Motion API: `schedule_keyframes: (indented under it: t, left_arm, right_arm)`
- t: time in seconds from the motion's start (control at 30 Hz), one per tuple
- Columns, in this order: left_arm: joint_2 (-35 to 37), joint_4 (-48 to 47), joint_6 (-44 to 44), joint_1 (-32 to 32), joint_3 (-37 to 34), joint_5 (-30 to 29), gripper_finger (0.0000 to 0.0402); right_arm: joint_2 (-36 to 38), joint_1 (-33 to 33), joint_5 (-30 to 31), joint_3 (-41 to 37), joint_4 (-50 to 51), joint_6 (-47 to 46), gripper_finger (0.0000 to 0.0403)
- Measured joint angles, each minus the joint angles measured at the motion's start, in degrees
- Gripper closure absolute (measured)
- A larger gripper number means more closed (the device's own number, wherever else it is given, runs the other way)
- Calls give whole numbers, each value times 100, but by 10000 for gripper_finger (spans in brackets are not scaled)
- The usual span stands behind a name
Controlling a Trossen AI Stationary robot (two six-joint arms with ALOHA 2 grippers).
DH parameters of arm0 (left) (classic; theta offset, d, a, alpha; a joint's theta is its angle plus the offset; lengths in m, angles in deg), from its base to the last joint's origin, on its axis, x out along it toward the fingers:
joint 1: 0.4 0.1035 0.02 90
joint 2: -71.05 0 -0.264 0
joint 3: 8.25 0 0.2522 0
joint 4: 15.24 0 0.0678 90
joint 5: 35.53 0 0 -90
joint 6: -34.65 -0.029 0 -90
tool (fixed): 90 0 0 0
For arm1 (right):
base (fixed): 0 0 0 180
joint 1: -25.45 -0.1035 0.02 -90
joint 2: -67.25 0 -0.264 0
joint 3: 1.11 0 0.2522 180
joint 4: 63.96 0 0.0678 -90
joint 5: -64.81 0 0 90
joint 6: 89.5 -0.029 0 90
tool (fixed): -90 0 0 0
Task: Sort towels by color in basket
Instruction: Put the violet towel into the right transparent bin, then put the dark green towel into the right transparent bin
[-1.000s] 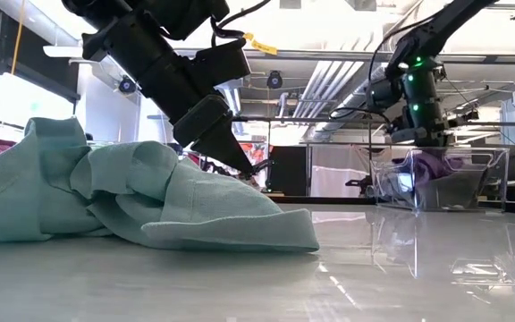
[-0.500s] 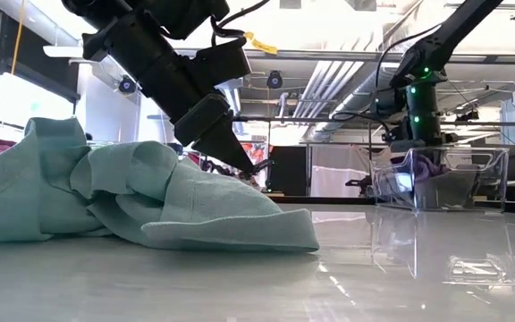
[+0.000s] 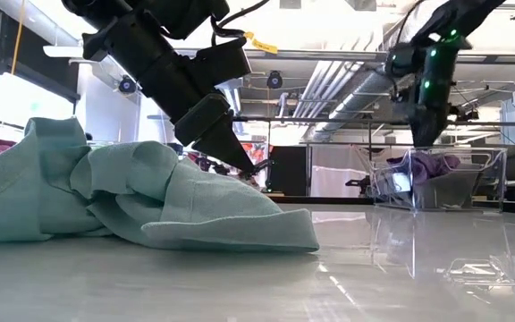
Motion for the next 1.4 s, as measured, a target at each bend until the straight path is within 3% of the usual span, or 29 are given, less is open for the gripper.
schedule_keyframes:
  t: [0.23,0.3,0.63,0.83,1.0,1.17,1.4]
  left_arm:
    - [0,0,6,0,0,0,266]
    - [0,1,53,0,0,-1,266]
    - [0,7,98,0,0,0,266]
    - [0,8,98,0,0,1,266]
    - [0,93,132,-41,0,-1,266]
    - [0,370,97,-103,0,-5,266]
    - [2,919,-232,-116,0,-23,266]
  right_arm:
    - [215,-123,-1481,-164,-94,293,277]
    - [159,-259,-1664,-337,-234,281,277]
    - [-379,-410,-1002,-1344,-1018,82,277]
    - [-225,-456,-1137,-1271,-1186,123,277]
    - [262,-628,-864,-922,-854,59,277]
    - [1195,-1050,-759,-785,-812,92,277]
    - [2713,-2656,-828,-879,-1338,-54,277]
